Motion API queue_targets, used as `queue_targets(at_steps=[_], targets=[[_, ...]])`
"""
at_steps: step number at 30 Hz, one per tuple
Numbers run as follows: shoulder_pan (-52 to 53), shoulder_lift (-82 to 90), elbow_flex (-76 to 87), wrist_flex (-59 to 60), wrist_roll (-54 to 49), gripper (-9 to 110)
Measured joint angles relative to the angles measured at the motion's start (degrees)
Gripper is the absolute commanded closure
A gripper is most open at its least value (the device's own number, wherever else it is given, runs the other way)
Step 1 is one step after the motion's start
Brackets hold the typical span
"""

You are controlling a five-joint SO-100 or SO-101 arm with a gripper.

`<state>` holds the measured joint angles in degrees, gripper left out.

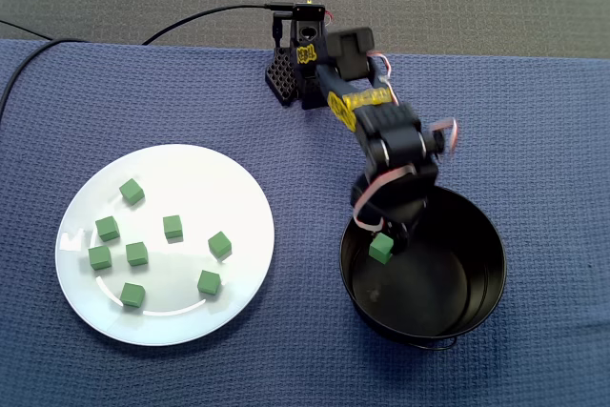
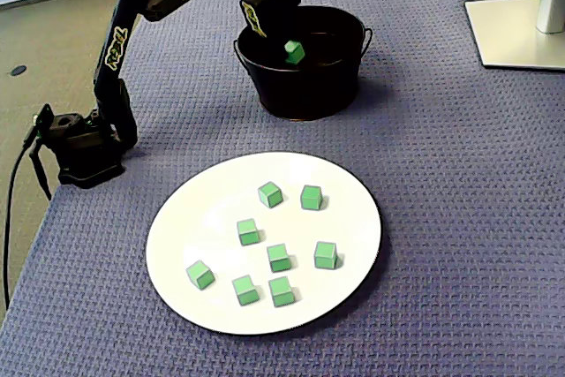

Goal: Pick up the items on the white plate and put them in the black container.

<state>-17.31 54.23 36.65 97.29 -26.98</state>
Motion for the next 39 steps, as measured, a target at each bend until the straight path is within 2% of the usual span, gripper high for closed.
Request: queue_targets(at_steps=[7,9,12,17,22,26,32,35,39], targets=[[-3.87,-5.63,2.99,-4.57,0.53,98],[-4.04,-5.8,2.99,-4.57,0.53,85],[-4.04,-5.8,2.99,-4.57,0.53,75],[-4.04,-3.87,4.39,-4.57,0.53,75],[-2.64,8.26,7.56,-2.11,-4.22,76],[5.62,21.97,10.02,-2.02,-10.63,75],[27.95,29.36,11.43,-6.33,-8.96,74],[37.18,30.59,18.19,-11.25,-9.49,75],[43.59,31.29,31.73,-20.74,-15.73,74]])
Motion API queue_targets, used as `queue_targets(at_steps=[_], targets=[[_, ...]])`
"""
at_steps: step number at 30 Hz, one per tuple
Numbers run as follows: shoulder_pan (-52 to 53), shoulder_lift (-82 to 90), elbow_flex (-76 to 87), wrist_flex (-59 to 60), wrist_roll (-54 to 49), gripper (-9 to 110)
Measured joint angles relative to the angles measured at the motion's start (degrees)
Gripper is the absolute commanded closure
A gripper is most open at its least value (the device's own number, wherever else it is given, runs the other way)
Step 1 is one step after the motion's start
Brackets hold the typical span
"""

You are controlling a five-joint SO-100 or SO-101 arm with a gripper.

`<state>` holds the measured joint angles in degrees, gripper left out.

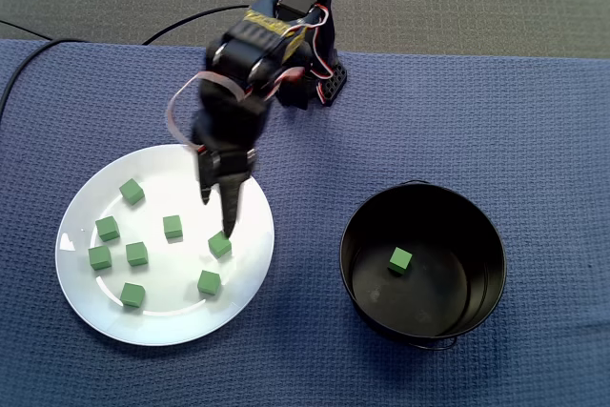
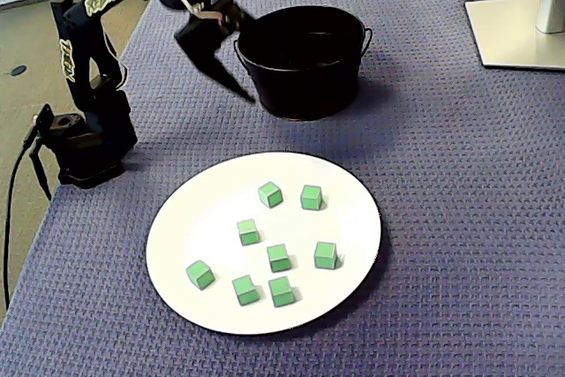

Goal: Pick up the items on the white plate and put them in the black container.

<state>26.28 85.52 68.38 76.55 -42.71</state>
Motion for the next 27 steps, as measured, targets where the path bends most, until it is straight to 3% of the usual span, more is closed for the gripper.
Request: queue_targets(at_steps=[8,27], targets=[[3.25,-1.49,14.15,-9.14,-8.35,74],[-0.26,-10.28,19.69,-17.14,-13.71,75]])
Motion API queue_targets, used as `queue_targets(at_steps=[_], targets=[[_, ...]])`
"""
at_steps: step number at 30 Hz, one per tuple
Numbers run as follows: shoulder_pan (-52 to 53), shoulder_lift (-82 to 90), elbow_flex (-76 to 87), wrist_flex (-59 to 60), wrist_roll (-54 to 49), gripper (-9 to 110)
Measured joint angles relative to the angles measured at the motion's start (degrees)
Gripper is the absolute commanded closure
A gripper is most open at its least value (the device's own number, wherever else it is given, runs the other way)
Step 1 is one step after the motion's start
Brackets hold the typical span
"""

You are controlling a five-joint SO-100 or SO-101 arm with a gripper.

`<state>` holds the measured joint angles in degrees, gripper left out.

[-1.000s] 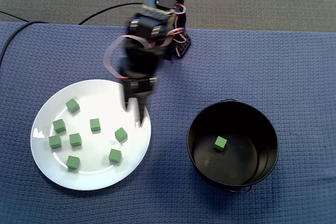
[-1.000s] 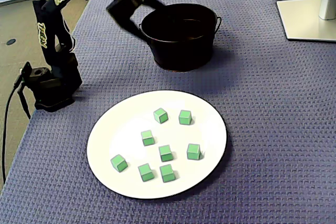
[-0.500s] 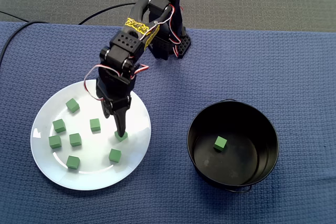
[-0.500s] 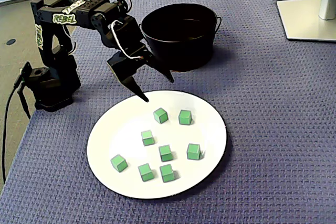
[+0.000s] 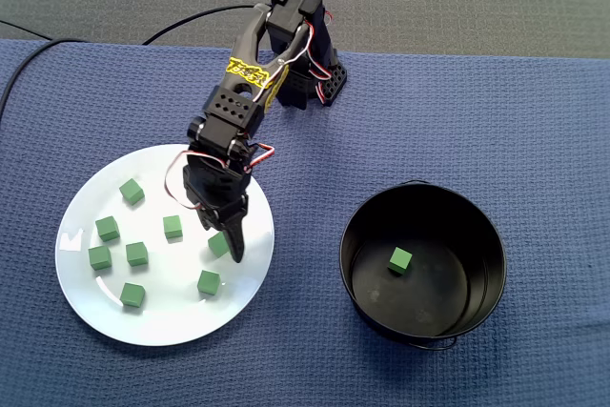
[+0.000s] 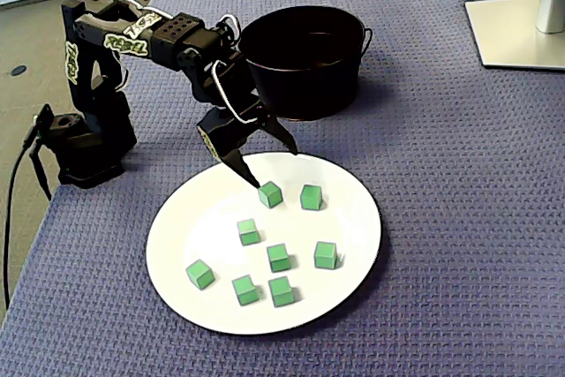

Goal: Pick up the items on the white plate and put them in the black container.

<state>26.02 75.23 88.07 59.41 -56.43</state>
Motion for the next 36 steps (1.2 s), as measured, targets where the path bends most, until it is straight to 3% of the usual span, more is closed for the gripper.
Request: queue_targets(at_steps=[19,28,36], targets=[[0.88,-3.34,5.89,-7.65,-2.99,80],[1.76,-4.39,7.47,-11.69,-3.78,101],[1.58,-4.57,7.47,-11.69,-3.34,101]])
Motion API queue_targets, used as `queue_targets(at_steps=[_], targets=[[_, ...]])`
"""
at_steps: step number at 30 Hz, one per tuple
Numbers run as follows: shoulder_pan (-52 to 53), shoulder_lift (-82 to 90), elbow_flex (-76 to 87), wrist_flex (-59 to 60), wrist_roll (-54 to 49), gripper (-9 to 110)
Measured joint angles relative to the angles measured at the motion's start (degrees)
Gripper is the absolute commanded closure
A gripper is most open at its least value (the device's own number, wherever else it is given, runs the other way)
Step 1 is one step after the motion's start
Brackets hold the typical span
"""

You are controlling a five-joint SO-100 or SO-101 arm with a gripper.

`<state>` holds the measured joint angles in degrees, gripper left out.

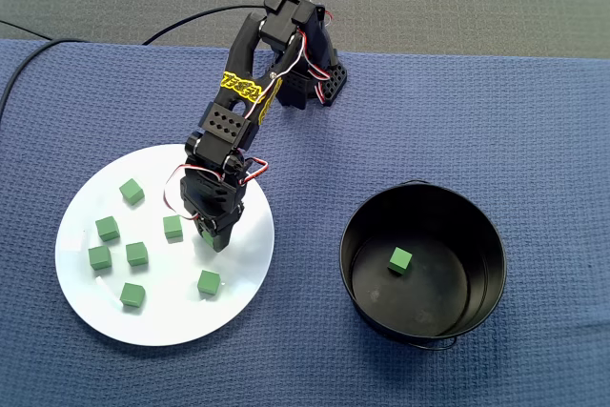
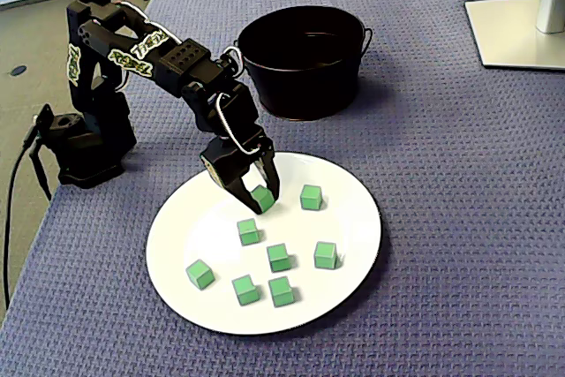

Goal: Pick up the items on the white plate and put them in the black container.

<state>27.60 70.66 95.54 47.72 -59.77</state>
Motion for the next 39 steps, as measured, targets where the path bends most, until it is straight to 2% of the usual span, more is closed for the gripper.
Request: queue_targets(at_steps=[5,10,14,18,25,33,38,39], targets=[[0.0,2.72,-7.29,9.93,6.42,101],[-4.48,10.72,-25.05,25.49,16.7,101],[-12.57,14.68,-42.45,37.09,23.82,102],[-25.49,15.47,-54.4,43.42,27.86,102],[-42.45,12.92,-45.62,38.06,30.32,102],[-49.57,3.87,-25.14,19.34,28.65,102],[-52.03,0.26,-22.32,14.77,28.65,101],[-52.21,-0.18,-22.32,14.24,28.65,96]])
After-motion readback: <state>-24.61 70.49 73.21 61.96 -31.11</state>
